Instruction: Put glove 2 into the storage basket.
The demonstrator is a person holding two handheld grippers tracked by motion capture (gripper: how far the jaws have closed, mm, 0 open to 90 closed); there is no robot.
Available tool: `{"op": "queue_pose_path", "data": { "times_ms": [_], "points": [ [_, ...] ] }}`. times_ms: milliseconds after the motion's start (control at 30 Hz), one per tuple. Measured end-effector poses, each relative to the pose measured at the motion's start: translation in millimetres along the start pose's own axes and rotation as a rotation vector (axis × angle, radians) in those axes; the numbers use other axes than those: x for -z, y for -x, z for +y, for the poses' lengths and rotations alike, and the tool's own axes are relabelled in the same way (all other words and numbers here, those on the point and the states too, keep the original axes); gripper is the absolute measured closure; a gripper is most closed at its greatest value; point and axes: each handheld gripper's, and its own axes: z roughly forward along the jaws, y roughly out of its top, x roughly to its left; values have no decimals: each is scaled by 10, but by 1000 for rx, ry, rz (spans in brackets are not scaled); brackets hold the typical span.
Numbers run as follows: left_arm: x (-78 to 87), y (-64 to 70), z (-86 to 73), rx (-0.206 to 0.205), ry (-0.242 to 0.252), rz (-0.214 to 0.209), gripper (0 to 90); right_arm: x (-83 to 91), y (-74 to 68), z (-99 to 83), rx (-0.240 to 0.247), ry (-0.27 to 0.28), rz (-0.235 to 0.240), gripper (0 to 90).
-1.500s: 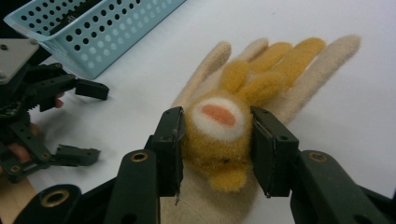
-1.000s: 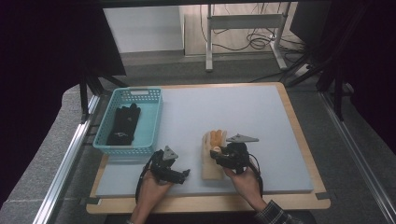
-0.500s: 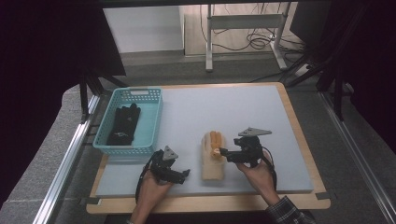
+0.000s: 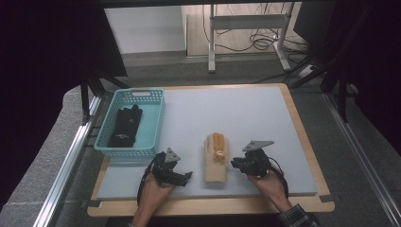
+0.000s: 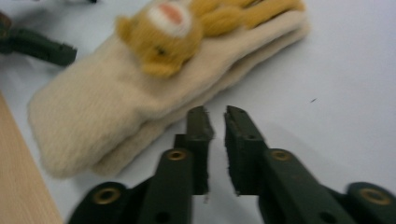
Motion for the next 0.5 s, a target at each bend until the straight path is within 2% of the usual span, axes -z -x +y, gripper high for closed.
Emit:
{"op": "queue_pose_path", "data": {
  "times_ms": [100,167,267,500],
  "points": [
    [0,0,0,0,0,0,13,-12,-34,-25,18,-5,7,883],
    [0,0,0,0,0,0,13,-53,-88,-51,52,-26,17,886],
    [0,0,0,0,0,0,13,-86,-122,-63,73,-35,12,886],
    [11,-7,-3,8,1,1,18,-194,-196,-37,94,-41,33,886]
  ]
}}
